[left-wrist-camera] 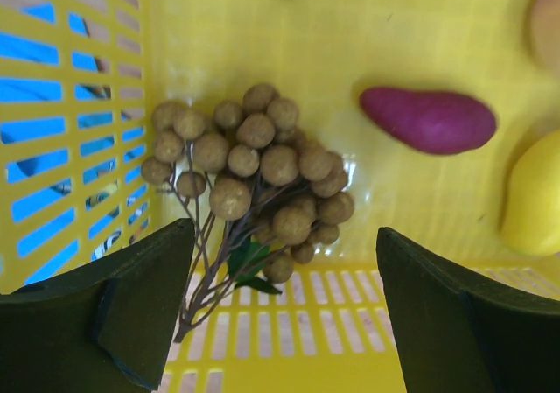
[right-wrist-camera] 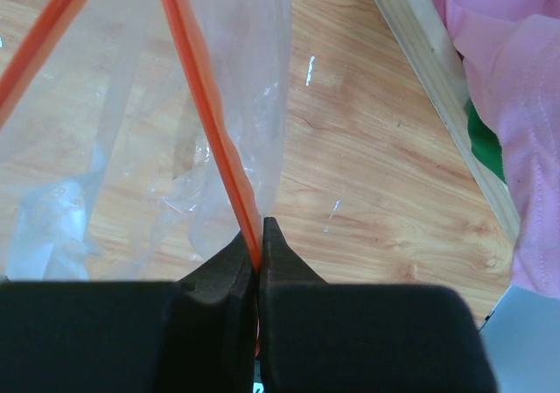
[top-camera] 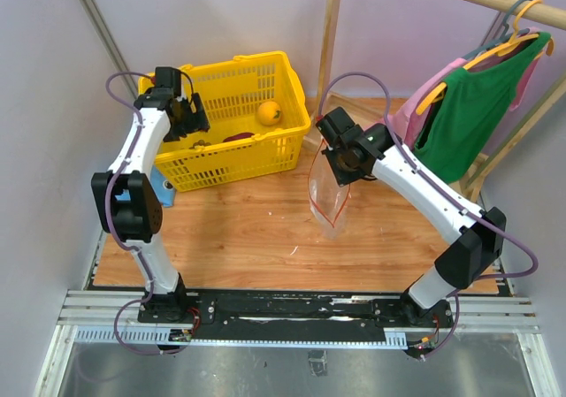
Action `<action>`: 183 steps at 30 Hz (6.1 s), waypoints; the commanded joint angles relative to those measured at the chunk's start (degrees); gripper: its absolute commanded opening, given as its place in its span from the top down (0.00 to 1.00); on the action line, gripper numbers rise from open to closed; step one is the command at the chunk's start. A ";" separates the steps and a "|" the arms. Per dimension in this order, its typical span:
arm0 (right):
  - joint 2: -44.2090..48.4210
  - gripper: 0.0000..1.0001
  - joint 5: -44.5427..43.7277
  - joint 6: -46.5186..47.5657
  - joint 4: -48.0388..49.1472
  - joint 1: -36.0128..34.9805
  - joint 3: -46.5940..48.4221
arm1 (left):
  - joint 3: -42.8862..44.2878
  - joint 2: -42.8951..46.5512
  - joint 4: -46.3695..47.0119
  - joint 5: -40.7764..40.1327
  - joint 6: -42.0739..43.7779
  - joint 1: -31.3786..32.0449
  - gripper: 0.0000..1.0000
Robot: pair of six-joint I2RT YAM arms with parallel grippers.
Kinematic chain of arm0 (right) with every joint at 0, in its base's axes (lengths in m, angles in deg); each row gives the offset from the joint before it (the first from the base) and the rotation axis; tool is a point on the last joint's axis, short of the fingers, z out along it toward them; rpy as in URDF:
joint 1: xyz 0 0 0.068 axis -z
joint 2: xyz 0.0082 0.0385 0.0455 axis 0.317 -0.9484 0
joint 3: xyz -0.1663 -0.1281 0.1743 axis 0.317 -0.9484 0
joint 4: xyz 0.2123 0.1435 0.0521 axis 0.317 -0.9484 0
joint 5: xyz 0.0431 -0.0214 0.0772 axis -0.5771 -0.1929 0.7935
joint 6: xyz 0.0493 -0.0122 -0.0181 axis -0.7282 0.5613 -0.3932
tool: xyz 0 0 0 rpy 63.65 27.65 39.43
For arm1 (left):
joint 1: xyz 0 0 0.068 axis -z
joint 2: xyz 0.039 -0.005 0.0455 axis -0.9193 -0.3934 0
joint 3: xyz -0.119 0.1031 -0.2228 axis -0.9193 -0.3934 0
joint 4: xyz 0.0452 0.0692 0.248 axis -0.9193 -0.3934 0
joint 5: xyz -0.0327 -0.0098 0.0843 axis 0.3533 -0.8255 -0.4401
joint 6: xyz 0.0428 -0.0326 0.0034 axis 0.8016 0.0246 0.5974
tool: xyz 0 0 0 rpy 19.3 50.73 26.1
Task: Place the food in the zip-top bag and seal the zipper
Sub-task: Pick up the fake fruit from the bin, then place the fake fruit in the zipper food storage bag.
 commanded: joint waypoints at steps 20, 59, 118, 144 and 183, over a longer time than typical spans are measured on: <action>1.99 1.00 2.32 2.18 4.17 -0.77 -3.03 | -19.17 6.16 -6.86 3.96 3.74 -0.43 0.12; 4.83 0.99 0.03 1.17 5.45 -0.77 -4.19 | -14.05 13.45 -0.25 12.07 -0.41 -0.43 1.00; -0.05 0.99 0.18 -17.02 10.49 -0.74 0.96 | -13.59 29.08 10.10 7.98 -13.87 39.66 1.00; 4.54 1.00 5.82 -20.44 18.22 -0.36 -5.01 | -11.63 25.91 -1.32 -10.19 -11.63 50.95 1.00; 7.45 0.99 12.29 -27.14 27.45 2.61 -14.89 | -12.27 24.33 -2.48 -9.01 -9.16 56.30 1.00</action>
